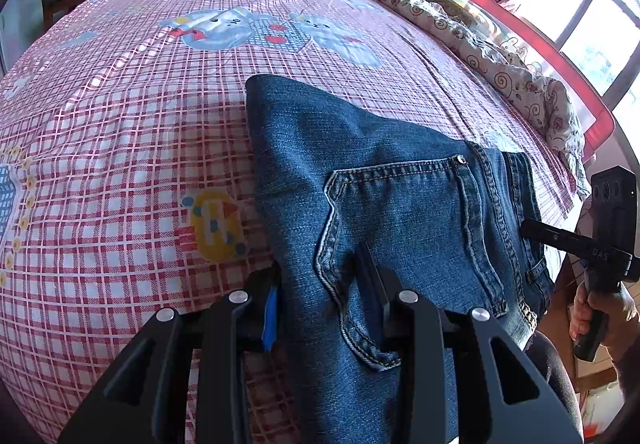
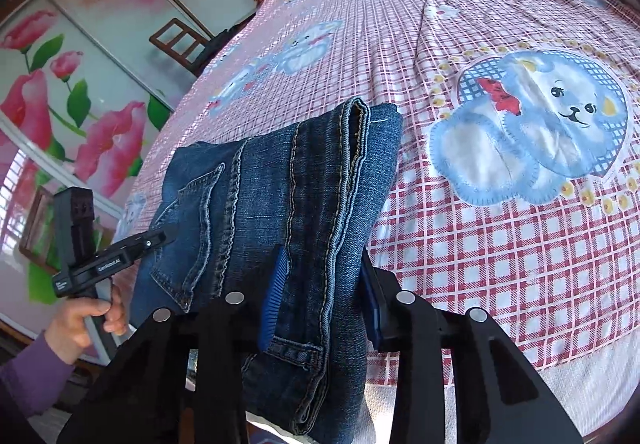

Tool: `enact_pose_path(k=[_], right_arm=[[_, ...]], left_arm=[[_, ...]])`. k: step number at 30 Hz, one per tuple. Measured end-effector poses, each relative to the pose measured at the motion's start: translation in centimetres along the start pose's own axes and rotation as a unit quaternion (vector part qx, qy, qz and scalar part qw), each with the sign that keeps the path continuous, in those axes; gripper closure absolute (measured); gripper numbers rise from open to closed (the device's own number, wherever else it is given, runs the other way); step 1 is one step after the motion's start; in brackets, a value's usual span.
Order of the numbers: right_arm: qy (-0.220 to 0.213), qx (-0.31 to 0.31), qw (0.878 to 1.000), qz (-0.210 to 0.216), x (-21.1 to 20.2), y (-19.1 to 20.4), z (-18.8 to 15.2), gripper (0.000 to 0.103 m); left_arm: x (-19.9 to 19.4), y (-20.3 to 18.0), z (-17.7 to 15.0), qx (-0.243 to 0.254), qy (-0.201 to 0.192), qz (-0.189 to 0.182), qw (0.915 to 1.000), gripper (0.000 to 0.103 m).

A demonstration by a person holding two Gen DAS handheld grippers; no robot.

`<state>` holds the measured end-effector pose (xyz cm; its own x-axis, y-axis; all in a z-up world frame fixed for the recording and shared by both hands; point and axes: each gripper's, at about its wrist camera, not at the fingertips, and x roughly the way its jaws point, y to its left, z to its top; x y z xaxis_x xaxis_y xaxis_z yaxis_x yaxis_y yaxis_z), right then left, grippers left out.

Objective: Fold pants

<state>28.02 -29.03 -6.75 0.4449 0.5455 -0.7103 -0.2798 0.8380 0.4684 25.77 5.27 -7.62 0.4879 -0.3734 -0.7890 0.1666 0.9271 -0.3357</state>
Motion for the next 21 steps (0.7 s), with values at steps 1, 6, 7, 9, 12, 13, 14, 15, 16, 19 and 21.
enact_pose_path(k=[1, 6, 7, 9, 12, 13, 14, 15, 16, 19, 21], right_arm=[[0.002, 0.002, 1.000, 0.001, 0.1, 0.0, 0.0, 0.069], [-0.001, 0.022, 1.000, 0.011, 0.3, -0.7, -0.2, 0.060], [0.000, 0.030, 0.999, 0.013, 0.5, -0.8, -0.2, 0.060], [0.001, 0.033, 0.999, 0.015, 0.5, -0.9, -0.2, 0.058], [0.012, 0.039, 0.999, 0.011, 0.6, -0.9, 0.1, 0.058], [0.016, 0.039, 0.999, 0.008, 0.7, -0.8, 0.3, 0.058], [0.019, 0.037, 0.999, 0.003, 0.8, -0.7, 0.4, 0.058], [0.020, 0.028, 0.999, -0.007, 0.8, -0.3, 0.5, 0.060], [0.021, 0.013, 0.999, -0.022, 0.8, 0.2, 0.4, 0.062], [0.016, -0.010, 0.999, -0.043, 0.6, 1.7, 0.3, 0.076], [0.010, -0.028, 0.998, -0.057, 0.3, 2.8, 0.3, 0.084]], left_arm=[[0.0, 0.0, 0.0, 0.000, -0.001, 0.001, 1.0000, 0.069], [0.0, -0.3, -0.1, -0.002, -0.002, 0.005, 1.0000, 0.069], [0.0, -0.3, -0.1, -0.002, -0.002, 0.005, 1.0000, 0.069], [0.0, -0.4, -0.1, -0.003, 0.000, 0.006, 1.0000, 0.069], [0.0, -0.4, 0.0, -0.003, -0.002, 0.007, 1.0000, 0.069], [0.0, -0.4, 0.0, -0.002, -0.003, 0.008, 1.0000, 0.069], [0.0, -0.5, 0.0, -0.001, -0.004, 0.009, 1.0000, 0.069], [0.0, -0.6, -0.1, 0.000, -0.005, 0.011, 0.9999, 0.069], [0.0, -0.7, -0.1, 0.001, -0.006, 0.014, 0.9999, 0.069], [-0.2, -1.5, -0.1, 0.018, -0.007, 0.035, 0.9992, 0.070], [-0.5, -1.9, 0.0, 0.027, -0.014, 0.043, 0.9986, 0.074]])
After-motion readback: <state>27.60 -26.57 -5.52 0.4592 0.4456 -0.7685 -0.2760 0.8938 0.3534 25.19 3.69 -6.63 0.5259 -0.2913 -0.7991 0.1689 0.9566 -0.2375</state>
